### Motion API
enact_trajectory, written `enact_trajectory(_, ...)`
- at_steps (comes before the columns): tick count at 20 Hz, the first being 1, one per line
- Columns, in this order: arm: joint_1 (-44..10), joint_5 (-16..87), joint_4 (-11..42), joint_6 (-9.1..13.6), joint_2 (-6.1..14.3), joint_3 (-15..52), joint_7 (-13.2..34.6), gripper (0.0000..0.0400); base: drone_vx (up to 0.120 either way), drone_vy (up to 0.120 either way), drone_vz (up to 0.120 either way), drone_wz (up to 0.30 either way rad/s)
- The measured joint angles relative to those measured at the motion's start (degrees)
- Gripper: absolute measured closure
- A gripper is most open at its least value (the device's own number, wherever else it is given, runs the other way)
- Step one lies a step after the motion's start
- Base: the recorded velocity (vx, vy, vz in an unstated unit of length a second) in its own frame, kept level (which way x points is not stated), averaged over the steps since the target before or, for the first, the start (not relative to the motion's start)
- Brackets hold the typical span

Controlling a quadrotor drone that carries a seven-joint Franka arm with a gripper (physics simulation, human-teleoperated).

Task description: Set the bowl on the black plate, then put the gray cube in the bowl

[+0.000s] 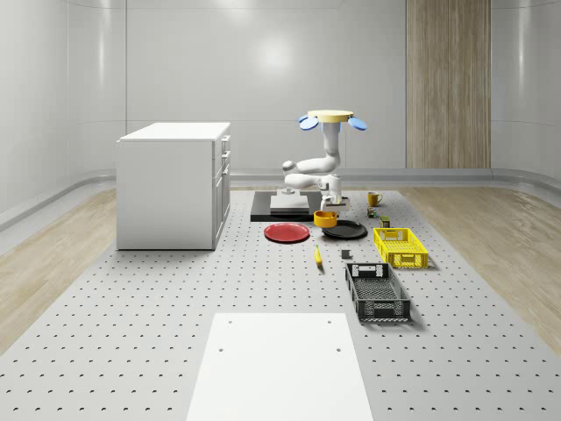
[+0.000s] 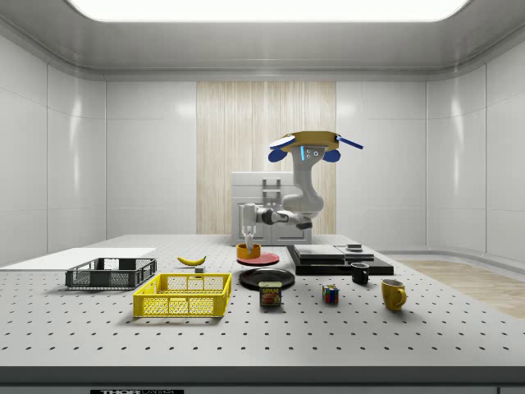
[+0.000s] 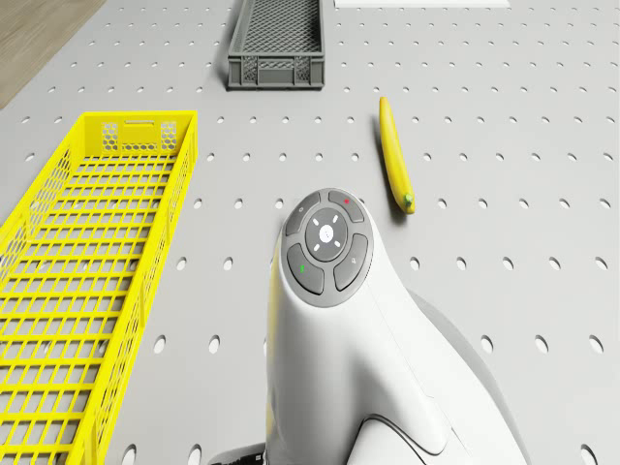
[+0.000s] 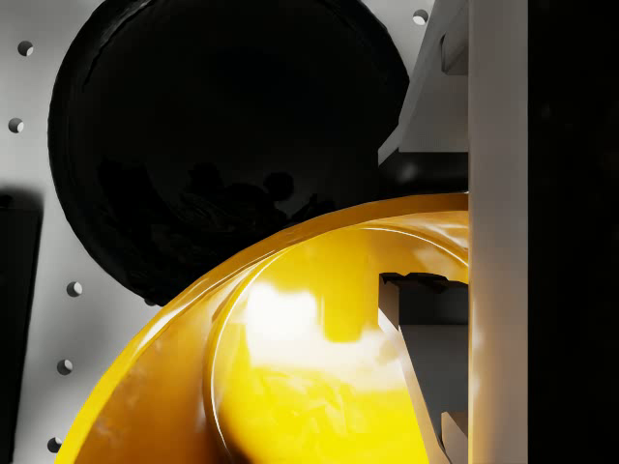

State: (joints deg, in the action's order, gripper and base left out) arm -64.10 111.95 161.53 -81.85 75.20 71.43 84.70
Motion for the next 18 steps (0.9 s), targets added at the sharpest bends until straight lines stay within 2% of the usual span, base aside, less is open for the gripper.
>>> enact_trajectory(11,2.7,3.4,0.5,5.8,-6.4,-1.7,-2.6,0.0291,-0.12,0.12,0.0,0.0)
enact_trajectory(14,3.7,4.7,0.7,7.8,-8.6,-2.4,-3.5,0.0291,-0.013,0.12,0.0,0.0)
enact_trajectory(18,5.6,7.2,1.1,11.4,-12.6,-3.9,-5.3,0.0291,0.0,0.12,-0.12,0.0)
